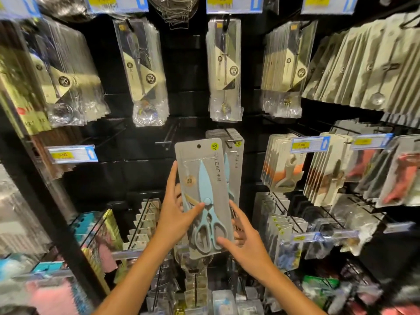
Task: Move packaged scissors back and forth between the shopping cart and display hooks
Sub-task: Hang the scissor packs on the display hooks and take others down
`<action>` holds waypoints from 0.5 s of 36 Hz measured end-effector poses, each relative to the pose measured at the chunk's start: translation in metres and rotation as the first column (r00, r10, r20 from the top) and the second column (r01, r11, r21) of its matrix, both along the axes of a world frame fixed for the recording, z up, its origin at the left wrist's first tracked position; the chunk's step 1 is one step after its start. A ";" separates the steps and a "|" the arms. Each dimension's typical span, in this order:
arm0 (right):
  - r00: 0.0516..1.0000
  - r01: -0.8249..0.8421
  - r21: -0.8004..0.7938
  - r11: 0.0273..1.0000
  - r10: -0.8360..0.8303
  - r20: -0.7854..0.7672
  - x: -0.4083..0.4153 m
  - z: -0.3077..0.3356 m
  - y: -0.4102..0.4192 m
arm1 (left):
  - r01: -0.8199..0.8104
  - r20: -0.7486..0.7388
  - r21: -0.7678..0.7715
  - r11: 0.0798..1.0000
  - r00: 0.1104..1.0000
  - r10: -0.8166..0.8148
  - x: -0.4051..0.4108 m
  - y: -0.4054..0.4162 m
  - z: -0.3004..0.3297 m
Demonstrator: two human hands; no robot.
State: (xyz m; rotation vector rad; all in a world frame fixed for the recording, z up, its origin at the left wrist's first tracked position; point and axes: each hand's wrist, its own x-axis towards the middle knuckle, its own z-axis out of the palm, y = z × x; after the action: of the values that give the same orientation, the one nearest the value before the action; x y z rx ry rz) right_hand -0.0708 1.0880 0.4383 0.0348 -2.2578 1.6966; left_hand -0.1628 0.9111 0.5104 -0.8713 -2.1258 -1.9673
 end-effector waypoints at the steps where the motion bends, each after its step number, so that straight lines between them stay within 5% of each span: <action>1: 1.000 0.018 0.005 1.000 -0.018 0.005 0.002 -0.001 0.003 | 0.010 0.006 -0.013 1.000 1.000 -0.010 -0.001 0.004 -0.001; 18: 0.987 0.159 0.039 0.987 -0.159 -0.013 0.008 -0.021 0.037 | 0.076 0.007 -0.240 0.968 0.997 -0.077 -0.012 0.049 -0.008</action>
State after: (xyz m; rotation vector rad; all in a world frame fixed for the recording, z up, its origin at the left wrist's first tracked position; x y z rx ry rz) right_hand -0.0628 1.1254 0.4176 -0.1241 -2.2225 1.5661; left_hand -0.1748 0.9604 0.5027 -1.0068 -2.4000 -1.7635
